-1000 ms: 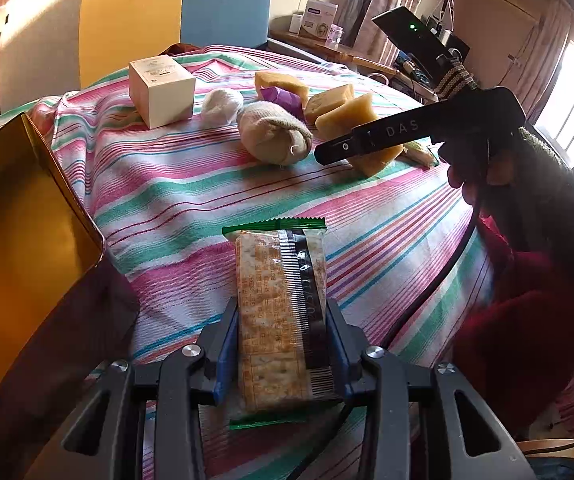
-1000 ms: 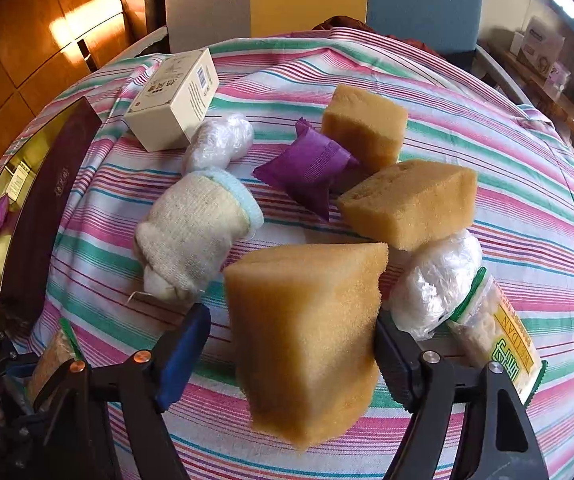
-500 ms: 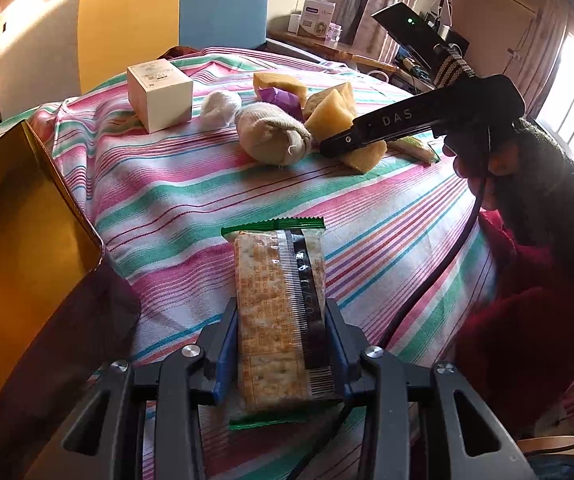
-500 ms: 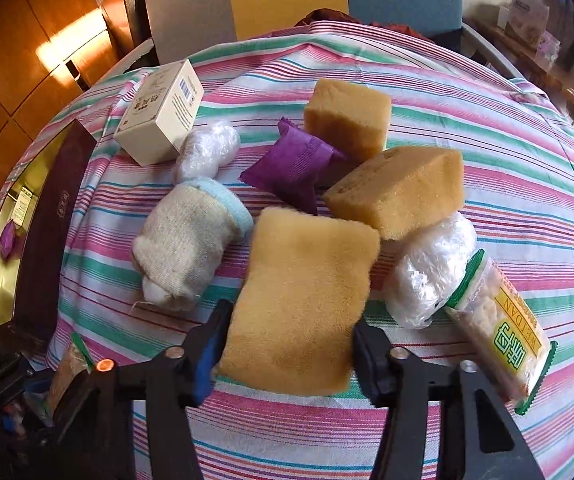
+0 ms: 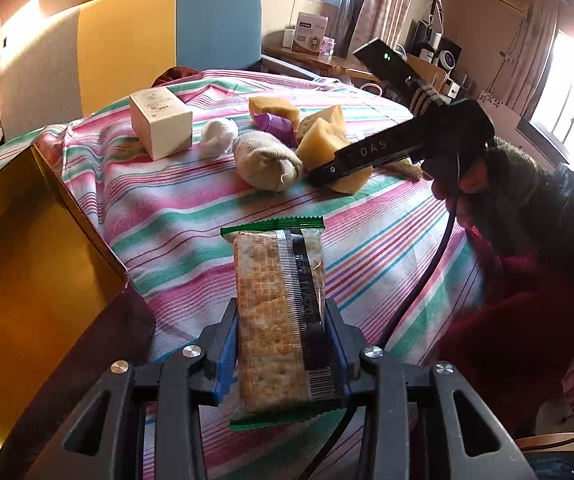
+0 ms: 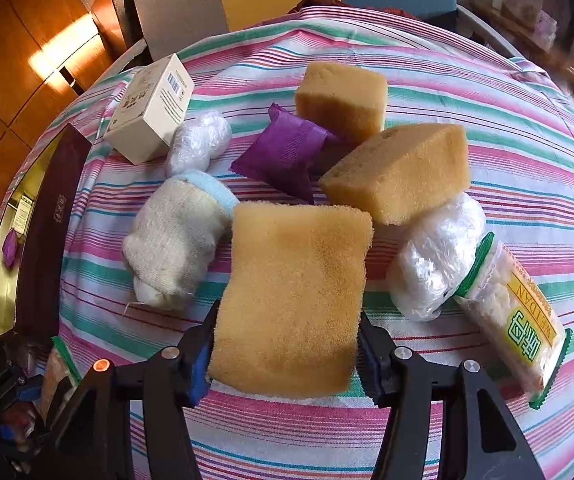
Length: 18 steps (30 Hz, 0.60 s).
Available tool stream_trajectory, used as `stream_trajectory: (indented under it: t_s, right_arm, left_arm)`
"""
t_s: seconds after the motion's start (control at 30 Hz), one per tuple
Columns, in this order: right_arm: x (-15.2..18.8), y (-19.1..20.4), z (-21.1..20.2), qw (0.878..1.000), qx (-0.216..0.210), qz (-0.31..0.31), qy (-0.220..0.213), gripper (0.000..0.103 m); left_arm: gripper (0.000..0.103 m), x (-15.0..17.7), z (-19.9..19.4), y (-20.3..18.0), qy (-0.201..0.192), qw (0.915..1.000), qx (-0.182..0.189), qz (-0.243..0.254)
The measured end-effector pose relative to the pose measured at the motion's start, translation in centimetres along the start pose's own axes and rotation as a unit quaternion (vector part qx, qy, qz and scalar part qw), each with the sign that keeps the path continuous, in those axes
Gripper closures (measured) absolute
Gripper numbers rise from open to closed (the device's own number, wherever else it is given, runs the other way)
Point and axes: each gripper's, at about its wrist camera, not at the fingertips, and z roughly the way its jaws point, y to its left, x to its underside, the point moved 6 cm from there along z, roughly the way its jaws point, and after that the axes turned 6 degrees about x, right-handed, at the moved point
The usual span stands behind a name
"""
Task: Organize objects
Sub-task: 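Place the cracker packet in the gold tray beside the purple candy with the left gripper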
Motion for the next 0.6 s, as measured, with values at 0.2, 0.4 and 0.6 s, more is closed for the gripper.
stream_trajectory:
  t_s: [0.2, 0.4, 0.6]
  right_arm:
    - [0.3, 0.3, 0.0, 1.000, 0.019, -0.021, -0.003, 0.044]
    - [0.5, 0.6, 0.1, 0.999, 0.033, -0.041, -0.005, 0.043]
    - [0.5, 0.4, 0.0, 0.998, 0.037, -0.044, -0.005, 0.044]
  left_arm:
    - [0.065, -1.6, -5.4, 1.7, -0.048, 0.9977, 0.011, -0.047]
    - [0.065, -1.6, -11.6, 7.8, -0.100, 0.9826, -0.010, -0.156]
    - [0.065, 1.8, -15.7, 16.4, -0.100, 0.9500, -0.118, -0.271]
